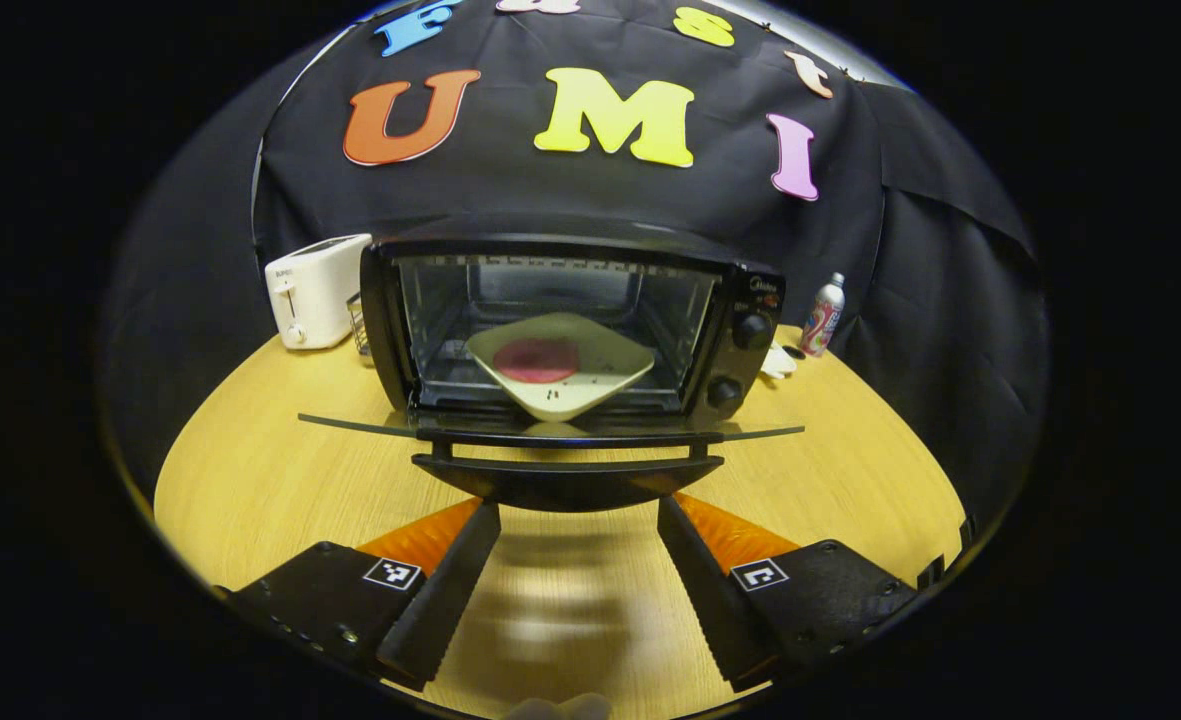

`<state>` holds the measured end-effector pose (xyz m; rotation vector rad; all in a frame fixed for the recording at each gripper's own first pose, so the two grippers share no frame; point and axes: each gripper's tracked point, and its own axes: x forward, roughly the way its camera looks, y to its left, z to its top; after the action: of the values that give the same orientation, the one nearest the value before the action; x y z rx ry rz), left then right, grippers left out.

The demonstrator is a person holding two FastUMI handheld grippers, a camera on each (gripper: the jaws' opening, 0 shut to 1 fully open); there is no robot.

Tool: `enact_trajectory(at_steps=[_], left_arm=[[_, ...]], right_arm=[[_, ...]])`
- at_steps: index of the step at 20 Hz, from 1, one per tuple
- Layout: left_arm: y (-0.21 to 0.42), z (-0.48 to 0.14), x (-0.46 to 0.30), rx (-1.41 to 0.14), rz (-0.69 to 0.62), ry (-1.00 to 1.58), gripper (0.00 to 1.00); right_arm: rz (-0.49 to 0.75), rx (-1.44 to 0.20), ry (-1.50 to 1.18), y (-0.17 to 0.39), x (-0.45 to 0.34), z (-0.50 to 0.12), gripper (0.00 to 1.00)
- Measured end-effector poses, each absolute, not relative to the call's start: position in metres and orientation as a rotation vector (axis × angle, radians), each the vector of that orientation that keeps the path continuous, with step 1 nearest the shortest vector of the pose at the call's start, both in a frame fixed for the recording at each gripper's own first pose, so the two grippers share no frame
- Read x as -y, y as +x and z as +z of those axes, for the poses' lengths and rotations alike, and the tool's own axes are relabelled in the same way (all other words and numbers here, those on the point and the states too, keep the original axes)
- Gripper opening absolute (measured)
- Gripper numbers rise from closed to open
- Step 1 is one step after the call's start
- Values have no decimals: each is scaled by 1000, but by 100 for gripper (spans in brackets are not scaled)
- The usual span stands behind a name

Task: Open the electric oven with the left hand, put the food in, and close the electric oven.

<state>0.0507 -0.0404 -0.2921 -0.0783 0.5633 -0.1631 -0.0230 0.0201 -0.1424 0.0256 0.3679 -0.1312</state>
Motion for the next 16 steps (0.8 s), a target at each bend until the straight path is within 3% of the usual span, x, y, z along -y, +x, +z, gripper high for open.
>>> enact_trajectory(at_steps=[6, 7, 8, 9, 14, 16], left_arm=[[91, -250, 43, -456, -172, -33, 96], [94, -250, 44, -457, -171, -32, 96], [94, -251, 45, -460, -176, -35, 96], [93, -252, 47, -465, -177, -37, 96], [91, -253, 48, -470, -181, -37, 96], [91, -254, 47, -470, -177, -35, 96]], right_arm=[[-158, -371, 64, -20, -11, -145, 100], [-160, -368, 65, -19, -10, -144, 96], [-161, -367, 66, -19, -10, -144, 100], [-162, -368, 66, -18, -10, -144, 96], [-161, -368, 60, -18, -11, -144, 100], [-156, -370, 57, -18, -13, -144, 96]])
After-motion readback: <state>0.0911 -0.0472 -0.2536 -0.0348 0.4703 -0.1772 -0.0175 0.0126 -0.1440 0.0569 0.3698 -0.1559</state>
